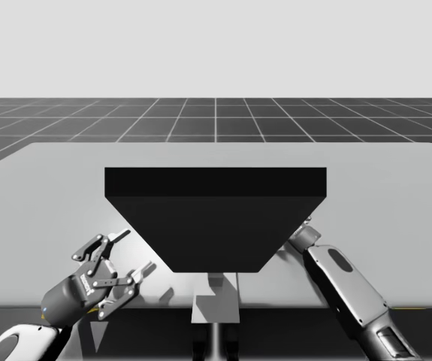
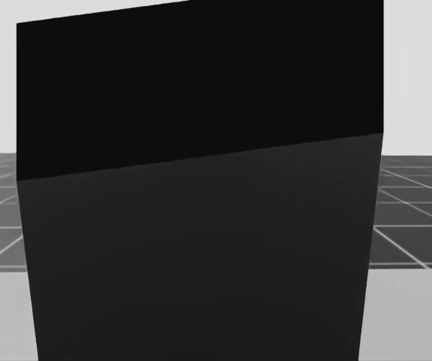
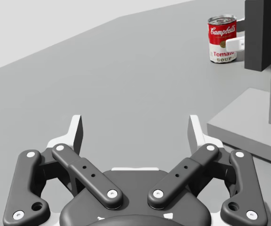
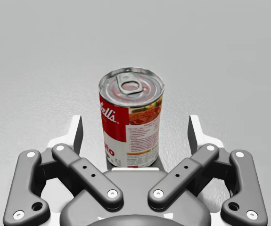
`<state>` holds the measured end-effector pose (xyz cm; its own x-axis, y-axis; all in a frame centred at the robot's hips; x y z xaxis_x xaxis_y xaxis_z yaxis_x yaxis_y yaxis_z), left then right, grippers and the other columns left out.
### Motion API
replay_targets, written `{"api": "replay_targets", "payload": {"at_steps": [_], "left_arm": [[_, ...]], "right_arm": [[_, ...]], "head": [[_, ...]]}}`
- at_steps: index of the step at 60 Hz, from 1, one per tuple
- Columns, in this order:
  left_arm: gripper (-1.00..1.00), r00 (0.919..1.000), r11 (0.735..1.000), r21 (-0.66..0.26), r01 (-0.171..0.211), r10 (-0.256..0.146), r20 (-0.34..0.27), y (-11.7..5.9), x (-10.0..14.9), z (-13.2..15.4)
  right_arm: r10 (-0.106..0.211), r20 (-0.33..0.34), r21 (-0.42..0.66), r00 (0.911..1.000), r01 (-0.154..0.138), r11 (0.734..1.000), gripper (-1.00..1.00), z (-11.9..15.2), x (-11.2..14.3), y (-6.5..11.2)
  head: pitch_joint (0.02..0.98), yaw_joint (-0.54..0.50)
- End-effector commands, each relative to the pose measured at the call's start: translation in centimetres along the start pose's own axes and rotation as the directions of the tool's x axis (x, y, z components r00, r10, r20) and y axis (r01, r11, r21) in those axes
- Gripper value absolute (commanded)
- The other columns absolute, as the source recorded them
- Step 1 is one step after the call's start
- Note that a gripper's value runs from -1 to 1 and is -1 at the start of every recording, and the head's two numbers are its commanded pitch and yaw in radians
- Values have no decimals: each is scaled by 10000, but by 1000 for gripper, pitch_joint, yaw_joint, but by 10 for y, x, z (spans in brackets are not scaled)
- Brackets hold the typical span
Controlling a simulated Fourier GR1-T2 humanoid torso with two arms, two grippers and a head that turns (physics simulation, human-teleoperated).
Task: Reach around the screen and pick up the object behind it.
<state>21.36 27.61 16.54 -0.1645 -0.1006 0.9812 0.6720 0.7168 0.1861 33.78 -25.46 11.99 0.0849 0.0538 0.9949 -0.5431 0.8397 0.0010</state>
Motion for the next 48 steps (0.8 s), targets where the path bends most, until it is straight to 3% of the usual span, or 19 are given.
{"api": "replay_targets", "payload": {"at_steps": [1, 16, 21, 22, 23, 24, 25, 27, 32, 39, 43, 48], "left_arm": [[-1000, 10000, 10000, -80, 38, -38, -6, -1, 0, 0], [-1000, 10000, 9999, -136, 75, -74, 29, -1, 1, 1], [-1000, 10000, 9999, -113, 76, -75, 29, -1, 1, 1], [-1000, 10000, 9999, -107, 90, -90, 26, -1, 1, 2], [-1000, 10000, 9999, -103, 96, -95, 23, -1, 1, 2], [-1000, 9999, 9999, -98, 100, -100, 21, -1, 1, 2], [-1000, 9999, 9999, -93, 104, -104, 18, -1, 1, 2], [-1000, 9999, 9999, -85, 104, -103, 17, -1, 2, 3], [-1000, 9999, 9999, -69, 117, -117, 26, -1, 2, 4], [-1000, 9999, 9999, -59, 125, -125, 51, 0, 3, 4], [-1000, 9999, 9999, -54, 135, -134, 51, 0, 3, 4], [-1000, 9999, 9999, -49, 142, -142, 56, -1, 3, 4]], "right_arm": [[-54, -200, 96, 9998, 56, 9999, -1000, -20, -5, -2], [-164, -557, 292, 9983, 181, 9994, -1000, -46, -10, -3], [-311, -632, 451, 9975, 340, 9984, -1000, -50, -14, -1], [-153, -611, 180, 9980, 164, 9997, -705, -51, -15, 0], [-132, -562, -9, 9983, 132, 9999, -442, -51, -16, 0], [-199, -560, -41, 9982, 197, 9998, -54, -51, -16, 1], [-294, -566, 2, 9980, 295, 9996, 731, -51, -17, 1], [-337, -612, -52, 9976, 335, 9994, 1000, -51, -18, 1], [-611, -715, -333, 9956, 588, 9977, 1000, -47, -19, -2], [-721, -719, -608, 9948, 678, 9958, 1000, -36, -17, -10], [-550, -694, -850, 9961, 490, 9952, 1000, -26, -14, -18], [-530, -505, -1131, 9973, 470, 9925, 1000, -11, -7, -30]], "head": [[220, -29], [220, -26], [221, -24], [221, -23], [221, -23], [221, -22], [221, -22], [221, -20], [220, -19], [218, -17], [217, -17], [216, -17]]}}
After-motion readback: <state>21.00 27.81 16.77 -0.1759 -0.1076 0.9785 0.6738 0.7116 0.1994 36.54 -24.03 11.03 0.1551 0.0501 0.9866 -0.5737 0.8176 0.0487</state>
